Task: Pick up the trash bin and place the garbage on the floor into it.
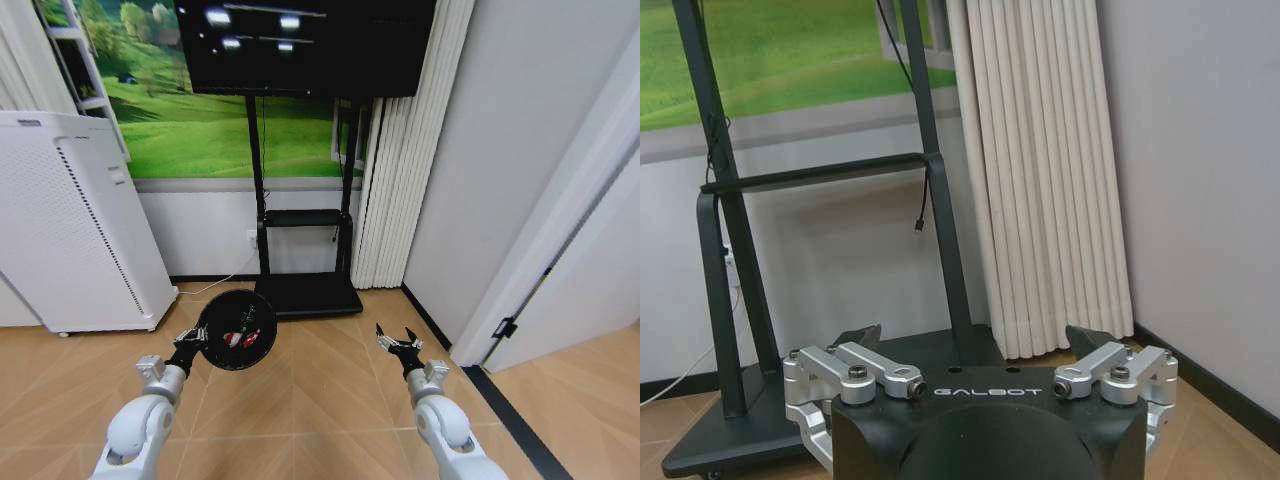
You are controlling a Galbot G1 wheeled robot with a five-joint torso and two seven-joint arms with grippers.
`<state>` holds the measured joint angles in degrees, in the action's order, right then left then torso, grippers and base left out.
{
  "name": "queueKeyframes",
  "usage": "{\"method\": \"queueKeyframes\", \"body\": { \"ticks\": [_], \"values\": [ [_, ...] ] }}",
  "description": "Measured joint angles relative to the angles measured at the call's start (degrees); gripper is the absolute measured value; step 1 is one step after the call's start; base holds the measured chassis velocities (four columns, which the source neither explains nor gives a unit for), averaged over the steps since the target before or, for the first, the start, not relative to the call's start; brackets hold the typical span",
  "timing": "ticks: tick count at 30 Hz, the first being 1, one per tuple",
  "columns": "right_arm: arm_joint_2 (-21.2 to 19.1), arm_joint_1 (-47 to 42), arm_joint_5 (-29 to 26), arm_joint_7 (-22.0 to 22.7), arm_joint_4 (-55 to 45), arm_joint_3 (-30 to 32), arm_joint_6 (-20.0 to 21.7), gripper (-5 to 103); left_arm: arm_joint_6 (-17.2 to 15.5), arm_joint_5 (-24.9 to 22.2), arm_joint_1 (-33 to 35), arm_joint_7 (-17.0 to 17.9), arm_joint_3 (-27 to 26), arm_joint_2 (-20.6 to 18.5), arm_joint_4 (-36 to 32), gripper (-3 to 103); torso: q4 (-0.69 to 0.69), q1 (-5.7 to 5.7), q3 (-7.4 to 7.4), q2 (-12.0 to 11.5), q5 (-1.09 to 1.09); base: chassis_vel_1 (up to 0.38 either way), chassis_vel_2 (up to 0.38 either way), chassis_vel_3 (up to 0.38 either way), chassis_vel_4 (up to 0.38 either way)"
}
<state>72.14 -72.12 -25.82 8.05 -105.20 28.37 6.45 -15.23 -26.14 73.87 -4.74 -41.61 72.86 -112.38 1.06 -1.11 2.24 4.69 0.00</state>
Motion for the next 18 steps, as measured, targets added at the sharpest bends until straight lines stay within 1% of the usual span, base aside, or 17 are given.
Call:
{"method": "queueKeyframes", "body": {
  "ticks": [3,4,8,12,16,18],
  "values": [
    [0.2,0.0,0.7,-0.2,0.3,-0.2,-0.9,100,0.0,-0.2,0.0,-0.1,-0.1,0.0,0.1,3,0.03,0.03,-0.03,0.0,0.03,0.194,-0.222,-0.192,0.179],
    [0.2,0.0,1.2,-0.4,0.3,-0.3,-1.0,100,0.0,-0.3,0.0,-0.1,-0.3,0.1,0.2,3,-0.02,0.03,-0.03,0.0,-0.04,0.114,-0.15,-0.161,0.116],
    [0.2,-0.4,2.3,-0.8,0.3,-0.3,-0.8,100,0.0,-0.5,0.0,-0.1,-0.5,0.1,0.3,3,-0.01,0.03,-0.02,0.0,0.01,0.067,-0.036,-0.085,0.074],
    [0.3,-1.1,4.2,-0.7,0.1,-0.5,-0.9,100,-0.1,-0.9,-0.1,-0.3,-1.0,-0.3,0.4,3,0.03,-0.02,0.02,0.0,0.0,-0.029,0.063,0.031,-0.059],
    [0.4,-1.6,4.8,-0.7,-0.1,-0.6,-1.0,100,-0.2,-1.1,-0.1,-0.3,-1.3,-0.5,0.3,3,0.01,-0.02,0.02,0.0,0.0,0.002,0.084,-0.015,-0.062],
    [0.5,-2.1,5.1,-0.7,-0.4,-0.6,-1.1,100,-0.2,-1.1,0.1,-0.3,-1.5,-0.7,0.2,3,0.01,-0.02,0.01,0.0,0.01,0.122,0.069,-0.114,-0.064]
  ]
}}
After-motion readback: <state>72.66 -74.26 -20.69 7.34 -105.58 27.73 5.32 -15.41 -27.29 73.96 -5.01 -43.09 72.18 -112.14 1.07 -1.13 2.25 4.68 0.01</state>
